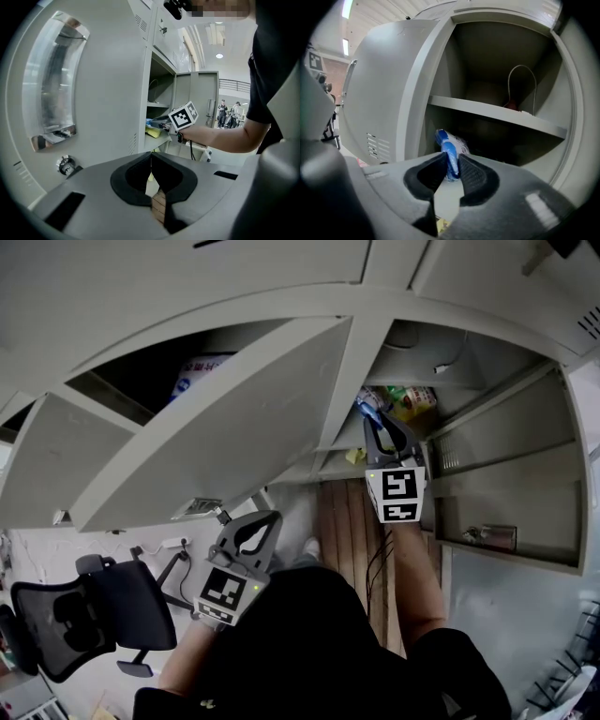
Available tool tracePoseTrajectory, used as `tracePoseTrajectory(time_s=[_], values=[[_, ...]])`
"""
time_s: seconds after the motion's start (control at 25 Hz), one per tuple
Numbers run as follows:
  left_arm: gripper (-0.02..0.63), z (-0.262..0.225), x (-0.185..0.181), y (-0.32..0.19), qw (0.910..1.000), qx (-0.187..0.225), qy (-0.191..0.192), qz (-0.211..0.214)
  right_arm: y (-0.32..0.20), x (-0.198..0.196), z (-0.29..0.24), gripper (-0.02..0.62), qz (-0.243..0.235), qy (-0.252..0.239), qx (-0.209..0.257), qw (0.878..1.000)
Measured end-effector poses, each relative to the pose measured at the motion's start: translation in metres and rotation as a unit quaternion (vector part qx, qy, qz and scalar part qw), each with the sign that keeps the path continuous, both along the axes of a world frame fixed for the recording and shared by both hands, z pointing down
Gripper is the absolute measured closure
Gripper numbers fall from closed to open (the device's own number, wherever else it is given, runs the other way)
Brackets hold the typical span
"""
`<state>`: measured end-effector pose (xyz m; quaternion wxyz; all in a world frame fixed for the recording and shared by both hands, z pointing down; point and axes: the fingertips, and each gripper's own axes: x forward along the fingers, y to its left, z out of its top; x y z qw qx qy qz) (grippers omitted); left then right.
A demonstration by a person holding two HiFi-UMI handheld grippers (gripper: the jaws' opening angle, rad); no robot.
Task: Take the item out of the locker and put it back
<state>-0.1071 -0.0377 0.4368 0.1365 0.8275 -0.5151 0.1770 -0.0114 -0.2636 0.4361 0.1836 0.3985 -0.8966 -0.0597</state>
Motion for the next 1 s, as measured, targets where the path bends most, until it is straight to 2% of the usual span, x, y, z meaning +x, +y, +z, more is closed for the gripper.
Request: tracePoseTrajectory(time_s=[0.32,0.52,0.68,0.84,0.92,1.0], values=[[0.595,0.001,-0.004,-0.003,0.9998,-0.006,0.004,-0.019,-0.019,-0.019,0.009,0.505,-0.030,0.025,0.037,0.999],[0.595,0.005,-0.004,-0.006,0.9999,-0.002,-0.003,-0.012,-0.025,-0.026,0.014,0.494,-0.041,0.076,0.080,0.993],[0.595,0.002,-0.002,-0.008,0.9997,-0.007,0.007,-0.022,-0.027,-0.031,0.019,0.478,-0.052,0.101,0.103,0.988],[0.595,0.002,-0.002,-0.008,0.9997,-0.008,0.007,-0.024,-0.027,-0.035,0.027,0.468,-0.067,0.132,0.126,0.981],[0.595,0.000,-0.001,-0.008,0.9991,-0.015,0.019,-0.035,-0.025,-0.038,0.032,0.465,-0.077,0.156,0.139,0.975],[0.595,0.001,-0.001,-0.008,0.9994,-0.011,0.013,-0.030,-0.023,-0.040,0.038,0.460,-0.089,0.181,0.152,0.968]])
